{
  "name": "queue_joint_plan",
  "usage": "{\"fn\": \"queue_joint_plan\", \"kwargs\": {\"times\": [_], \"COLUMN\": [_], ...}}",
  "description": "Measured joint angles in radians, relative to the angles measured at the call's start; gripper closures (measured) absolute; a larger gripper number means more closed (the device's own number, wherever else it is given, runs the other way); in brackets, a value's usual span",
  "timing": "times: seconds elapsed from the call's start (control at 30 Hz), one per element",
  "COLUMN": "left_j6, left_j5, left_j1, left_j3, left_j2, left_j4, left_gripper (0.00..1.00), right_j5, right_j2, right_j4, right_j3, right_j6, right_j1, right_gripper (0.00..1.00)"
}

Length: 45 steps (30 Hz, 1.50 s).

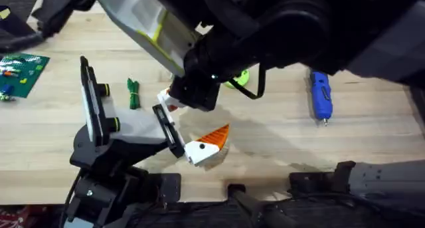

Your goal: Pick up the gripper from the table and insert it into the empty holder that is missing its gripper. Then pick up a screw, insert it into the mounting hole, and use the screwdriver to tighten it. Finally, clean up the table by picking up the vegetable and placing it into the bucket.

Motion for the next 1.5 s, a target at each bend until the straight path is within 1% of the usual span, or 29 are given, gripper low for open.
{"fn": "queue_joint_plan", "kwargs": {"times": [0.3, 0.87, 1.23, 1.5], "left_j6": [0.0, -0.006, -0.008, -0.012], "left_j5": [0.0, 0.0, 0.0, 0.0], "left_j1": [0.0, 0.0, 0.0, 0.0], "left_j3": [0.0, 0.0, 0.0, 0.0], "left_j2": [0.0, 0.0, 0.0, 0.0], "left_j4": [0.0, -0.001, -0.001, -0.002], "left_gripper": [0.018, 0.018, 0.018, 0.018], "right_j5": [0.025, 0.029, 0.029, 0.03], "right_j2": [0.0, 0.037, 0.038, 0.038], "right_j4": [0.0, -0.003, -0.004, -0.049], "right_j3": [0.0, 0.0, 0.001, 0.004], "right_j6": [0.0, 0.0, 0.0, 0.0], "right_j1": [0.0, 0.0, 0.0, 0.0], "right_gripper": [0.995, 0.995, 0.995, 0.995]}}
